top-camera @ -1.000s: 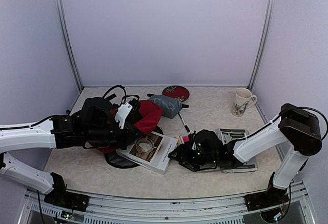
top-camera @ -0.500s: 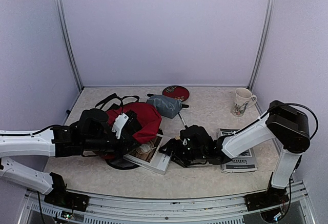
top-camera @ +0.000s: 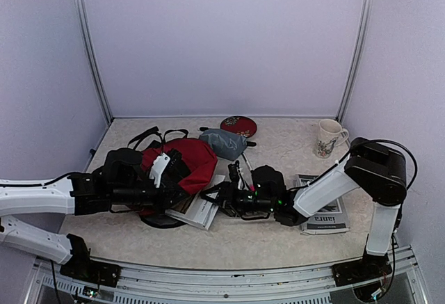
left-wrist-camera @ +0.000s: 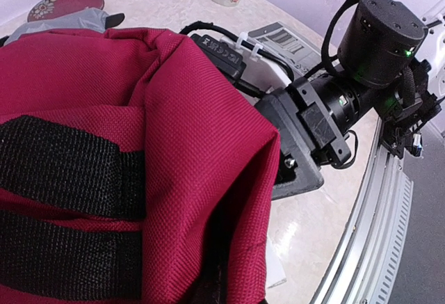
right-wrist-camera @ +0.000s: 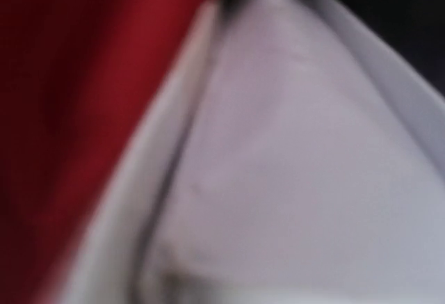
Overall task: Pack the student bag
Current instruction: Adjust the book in the largest pocket of the bag.
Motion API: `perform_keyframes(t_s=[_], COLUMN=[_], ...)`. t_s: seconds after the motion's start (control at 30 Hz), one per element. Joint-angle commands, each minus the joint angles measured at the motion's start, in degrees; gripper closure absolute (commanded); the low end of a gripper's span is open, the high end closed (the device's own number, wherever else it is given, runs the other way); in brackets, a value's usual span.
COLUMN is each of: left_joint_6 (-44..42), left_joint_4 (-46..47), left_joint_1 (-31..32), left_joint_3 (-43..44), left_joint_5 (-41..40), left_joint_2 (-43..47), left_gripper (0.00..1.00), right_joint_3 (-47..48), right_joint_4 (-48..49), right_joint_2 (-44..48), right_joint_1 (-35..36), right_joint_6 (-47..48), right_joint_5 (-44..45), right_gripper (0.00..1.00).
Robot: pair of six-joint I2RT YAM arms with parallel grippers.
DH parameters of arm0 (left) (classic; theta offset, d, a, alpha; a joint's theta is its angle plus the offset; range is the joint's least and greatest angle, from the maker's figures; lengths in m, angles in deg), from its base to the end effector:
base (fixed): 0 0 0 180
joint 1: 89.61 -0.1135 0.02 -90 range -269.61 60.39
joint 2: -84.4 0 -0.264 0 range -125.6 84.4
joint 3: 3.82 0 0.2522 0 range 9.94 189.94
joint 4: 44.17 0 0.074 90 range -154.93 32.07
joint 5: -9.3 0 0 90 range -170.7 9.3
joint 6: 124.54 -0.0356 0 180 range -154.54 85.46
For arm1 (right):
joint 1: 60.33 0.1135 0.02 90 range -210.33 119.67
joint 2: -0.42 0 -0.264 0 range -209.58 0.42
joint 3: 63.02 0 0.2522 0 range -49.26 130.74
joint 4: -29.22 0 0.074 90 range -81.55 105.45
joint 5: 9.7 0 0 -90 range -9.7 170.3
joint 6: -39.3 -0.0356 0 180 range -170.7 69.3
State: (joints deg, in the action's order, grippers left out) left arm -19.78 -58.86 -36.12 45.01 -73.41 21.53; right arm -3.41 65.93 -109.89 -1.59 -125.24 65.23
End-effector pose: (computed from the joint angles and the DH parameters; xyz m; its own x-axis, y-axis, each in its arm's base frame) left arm 0.1392 -0.1957 0.2347 -0.4965 0.2460 -0.8324 0.7621 0.5826 -0.2824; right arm 0.1875 0.3267 0.1397 -0.9552 0.2200 -0.1981 -0.1340 0.2753 0.9520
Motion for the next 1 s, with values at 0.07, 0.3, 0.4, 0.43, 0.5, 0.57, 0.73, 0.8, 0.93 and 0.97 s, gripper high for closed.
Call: perform_keyframes(t_s=[0.07, 0.3, 0.4, 0.43, 0.5, 0.57, 0.73, 0.8, 0.93, 0.97], left_joint_6=[0.2, -5.5, -7.0, -7.4, -8.0, -8.6, -10.4, -10.7, -12.2, -12.5], left_joint_4=[1.2, -7.8, -11.1, -11.9, -13.5, -14.8, -17.0, -17.5, -16.6, -16.5], left_joint_1=[-0.6, 1.1, 1.5, 1.6, 1.8, 1.9, 2.4, 3.0, 5.7, 6.2], left_joint_3=[1.8, 10.5, 14.0, 14.9, 16.5, 17.9, 21.3, 22.9, 25.5, 26.4], left_joint_5=[0.6, -6.3, -8.9, -9.9, -11.1, -12.4, -14.2, -14.7, -13.7, -13.3], left_joint_2=[3.2, 3.2, 3.5, 3.6, 3.7, 3.5, 2.6, 2.1, 1.0, 0.5], left_gripper=[1.0, 1.0, 1.0, 1.0, 1.0, 1.0, 1.0, 1.0, 1.0, 1.0], right_joint_3=[0.1, -6.6, -9.5, -10.1, -11.0, -11.9, -13.6, -12.2, -6.1, -4.7], right_joint_4=[7.3, 8.8, 13.8, 15.1, 17.7, 20.2, 21.1, 18.9, 13.9, 13.2], right_joint_2=[-3.2, 0.1, 3.0, 3.9, 6.1, 8.0, 13.0, 13.8, 10.7, 9.6], right_joint_1=[0.3, 0.3, 0.3, 0.3, 0.4, 0.5, 0.5, 0.5, 0.6, 0.5], right_joint_6=[-4.3, -9.1, -9.5, -9.6, -9.7, -9.6, -8.2, -7.9, -7.2, -7.7], right_joint_5=[1.3, 2.5, 2.3, 2.2, 1.9, 2.0, 4.7, 5.4, 5.5, 5.6], right_gripper=[0.64, 0.82, 0.84, 0.84, 0.84, 0.84, 0.85, 0.85, 0.85, 0.85])
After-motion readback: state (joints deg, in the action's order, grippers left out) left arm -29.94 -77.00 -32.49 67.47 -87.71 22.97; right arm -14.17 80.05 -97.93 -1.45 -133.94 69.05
